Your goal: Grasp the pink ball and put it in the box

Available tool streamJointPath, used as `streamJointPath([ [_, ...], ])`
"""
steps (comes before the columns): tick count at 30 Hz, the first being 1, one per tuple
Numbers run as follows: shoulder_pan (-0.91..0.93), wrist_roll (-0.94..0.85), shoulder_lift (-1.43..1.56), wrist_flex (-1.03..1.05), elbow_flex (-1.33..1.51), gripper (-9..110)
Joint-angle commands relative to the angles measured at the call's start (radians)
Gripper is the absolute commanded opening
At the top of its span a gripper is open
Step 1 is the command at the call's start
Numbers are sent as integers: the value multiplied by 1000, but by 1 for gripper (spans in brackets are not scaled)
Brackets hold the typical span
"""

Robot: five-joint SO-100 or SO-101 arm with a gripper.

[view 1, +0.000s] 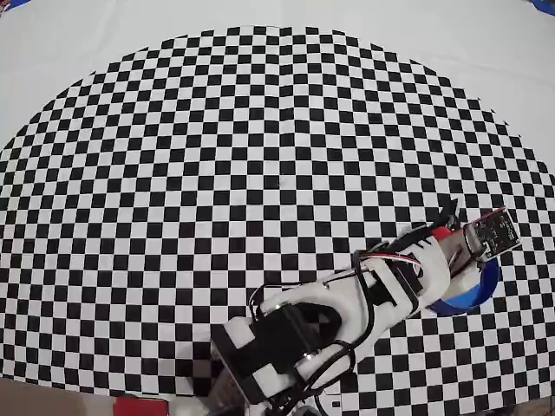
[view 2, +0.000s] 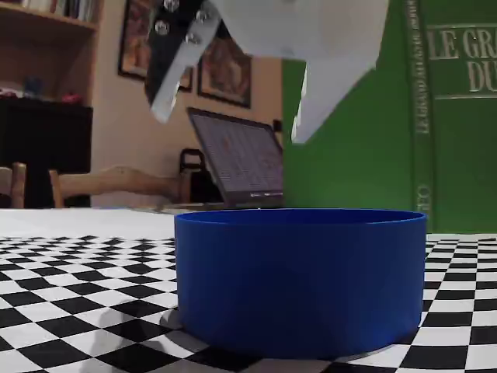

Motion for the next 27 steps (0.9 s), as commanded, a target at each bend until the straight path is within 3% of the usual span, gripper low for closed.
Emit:
streamJointPath([
  [1,-25,84,103,-2,-61,30],
  [12,-144,528,431,40,63,22],
  [15,-199,647,560,127,98,2],
  [16,-221,704,597,158,98,0],
  [22,-376,936,758,316,100,0],
  [27,-546,1025,877,380,172,0],
])
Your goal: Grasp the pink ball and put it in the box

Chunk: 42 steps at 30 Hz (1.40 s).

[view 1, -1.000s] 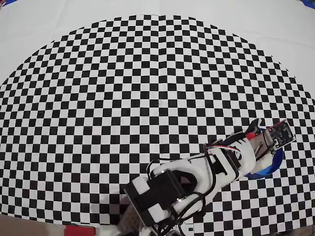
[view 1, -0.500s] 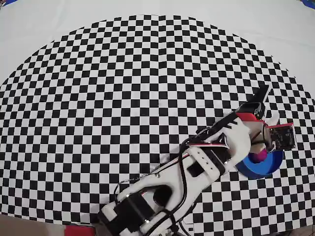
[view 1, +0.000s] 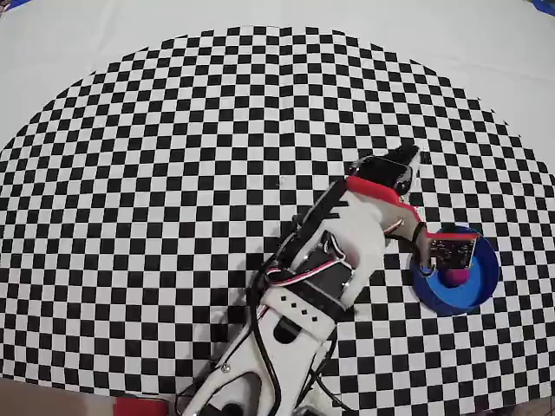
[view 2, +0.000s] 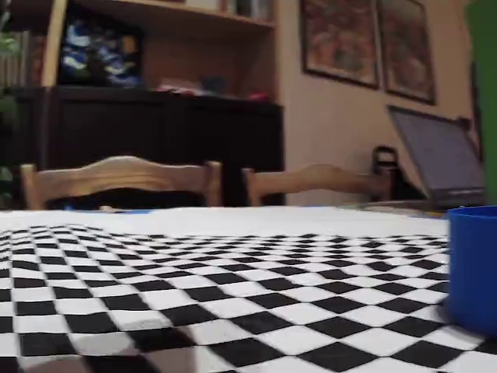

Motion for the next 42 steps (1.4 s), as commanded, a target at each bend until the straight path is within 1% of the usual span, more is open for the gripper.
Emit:
streamJointPath([
  [1,-115,51,86,32,28,0],
  [9,-331,101,241,55,181,0],
  [19,-502,146,390,55,362,0],
  [21,-528,156,410,98,370,0],
  [29,-591,213,474,245,371,0],
  [42,-589,324,486,463,371,0],
])
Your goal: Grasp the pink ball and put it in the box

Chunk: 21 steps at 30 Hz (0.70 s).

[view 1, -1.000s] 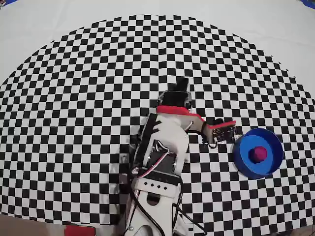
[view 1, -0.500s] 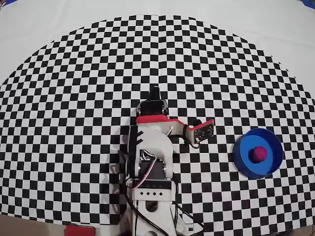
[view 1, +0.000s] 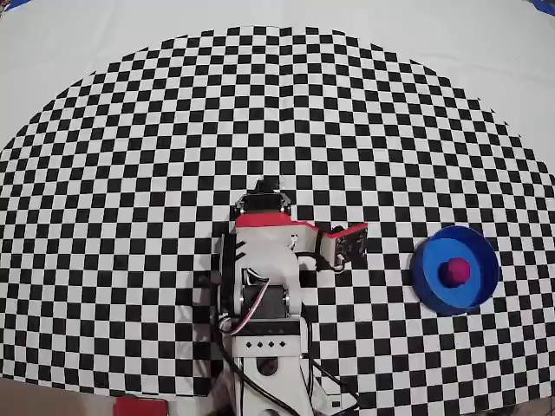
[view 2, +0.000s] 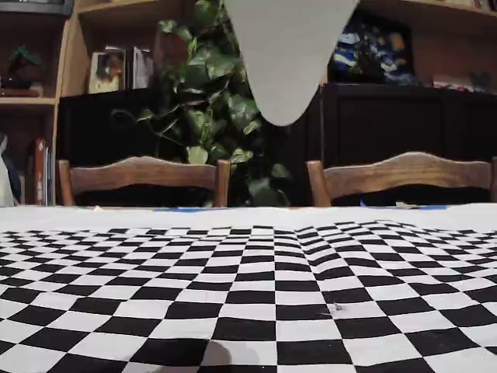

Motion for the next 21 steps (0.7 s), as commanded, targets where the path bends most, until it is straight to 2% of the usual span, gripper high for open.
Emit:
streamJointPath([
  [1,-3,23,17,44,8,0],
  [10,-6,26,17,149,8,0],
  [21,-8,23,17,155,8,0],
])
